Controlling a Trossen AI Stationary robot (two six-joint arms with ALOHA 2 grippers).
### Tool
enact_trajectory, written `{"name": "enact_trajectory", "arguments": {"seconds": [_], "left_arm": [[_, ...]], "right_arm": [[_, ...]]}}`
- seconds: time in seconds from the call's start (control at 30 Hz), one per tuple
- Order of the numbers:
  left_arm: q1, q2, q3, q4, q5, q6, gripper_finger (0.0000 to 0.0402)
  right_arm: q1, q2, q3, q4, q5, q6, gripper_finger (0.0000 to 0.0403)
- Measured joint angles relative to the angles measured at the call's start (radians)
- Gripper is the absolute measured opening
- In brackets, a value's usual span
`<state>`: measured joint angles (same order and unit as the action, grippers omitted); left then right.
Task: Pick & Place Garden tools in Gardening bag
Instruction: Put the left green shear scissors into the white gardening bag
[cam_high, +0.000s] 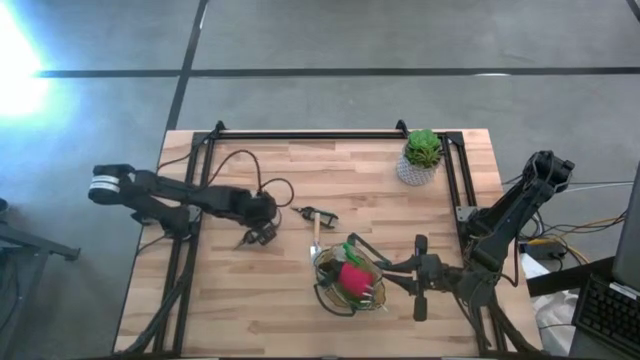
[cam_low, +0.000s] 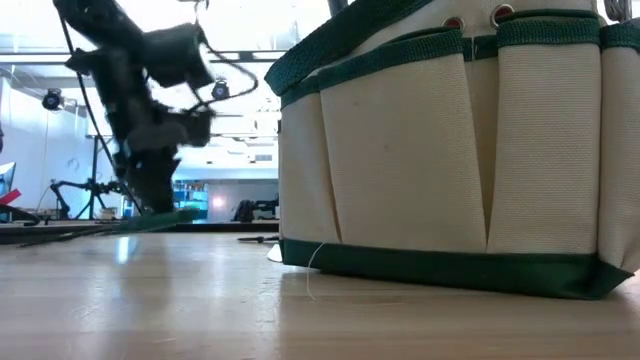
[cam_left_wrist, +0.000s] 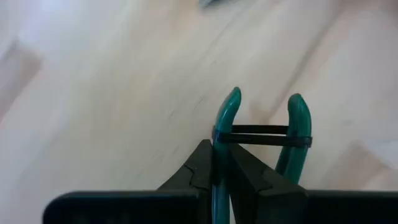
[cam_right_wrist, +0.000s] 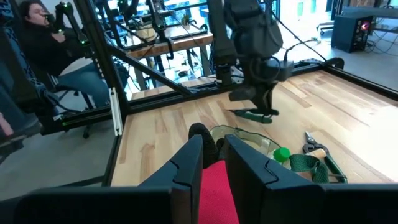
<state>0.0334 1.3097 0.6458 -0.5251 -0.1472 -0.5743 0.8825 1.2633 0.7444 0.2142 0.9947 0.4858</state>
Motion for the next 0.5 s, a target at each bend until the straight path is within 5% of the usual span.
{"name": "enact_trajectory", "arguments": {"seconds": [0.5], "left_arm": [[0.002, -0.082, 0.063, 0.347, 0.109, 0.257, 0.0026]], "right_arm": [[0.000, 0.000, 0.000, 0.000, 0.001, -0.016, 0.0057]]}}
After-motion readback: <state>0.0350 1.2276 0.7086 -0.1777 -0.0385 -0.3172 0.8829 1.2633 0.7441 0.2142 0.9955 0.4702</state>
